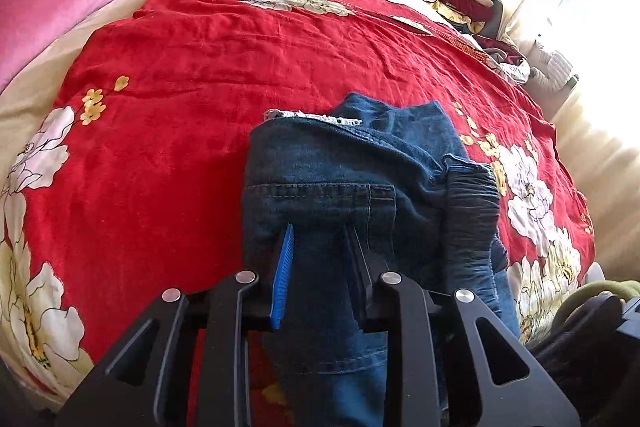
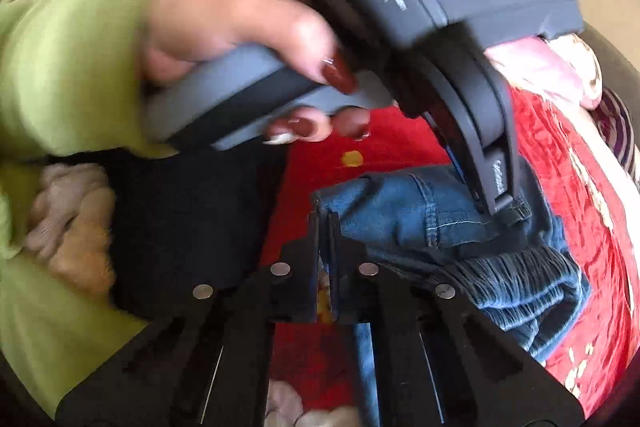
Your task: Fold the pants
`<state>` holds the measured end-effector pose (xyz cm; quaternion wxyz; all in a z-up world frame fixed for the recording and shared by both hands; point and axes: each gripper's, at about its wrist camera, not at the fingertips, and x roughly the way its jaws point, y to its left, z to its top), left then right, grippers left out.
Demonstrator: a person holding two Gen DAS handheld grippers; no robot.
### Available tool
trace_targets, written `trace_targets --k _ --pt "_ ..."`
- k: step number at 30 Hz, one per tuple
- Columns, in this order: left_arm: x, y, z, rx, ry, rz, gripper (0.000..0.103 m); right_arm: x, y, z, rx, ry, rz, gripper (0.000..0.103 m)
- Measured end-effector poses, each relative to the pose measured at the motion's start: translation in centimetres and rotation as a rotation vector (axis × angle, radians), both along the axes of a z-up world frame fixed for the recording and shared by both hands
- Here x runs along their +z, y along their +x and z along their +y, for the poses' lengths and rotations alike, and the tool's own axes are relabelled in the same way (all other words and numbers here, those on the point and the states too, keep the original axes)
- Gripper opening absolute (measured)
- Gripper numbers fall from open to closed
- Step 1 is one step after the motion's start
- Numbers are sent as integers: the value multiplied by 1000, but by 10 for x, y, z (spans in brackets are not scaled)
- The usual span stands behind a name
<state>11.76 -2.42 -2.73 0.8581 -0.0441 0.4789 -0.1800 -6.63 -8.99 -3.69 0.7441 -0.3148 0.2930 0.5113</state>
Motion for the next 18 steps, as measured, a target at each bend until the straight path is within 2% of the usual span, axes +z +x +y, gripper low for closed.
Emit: trace_targets --k 2,5,8,18 --pt "0 0 0 2 -3 -5 24 -12 1 -4 -21 -49 -14 1" --pt "-1 -1 -1 9 -4 -12 24 -28 7 -4 -66 -17 43 1" --pt "0 -2 -1 11 -2 -19 25 -29 2 -4 -73 -9 23 2" --pt "2 -5 -3 12 6 -28 26 -17 -3 -20 -128 48 78 4"
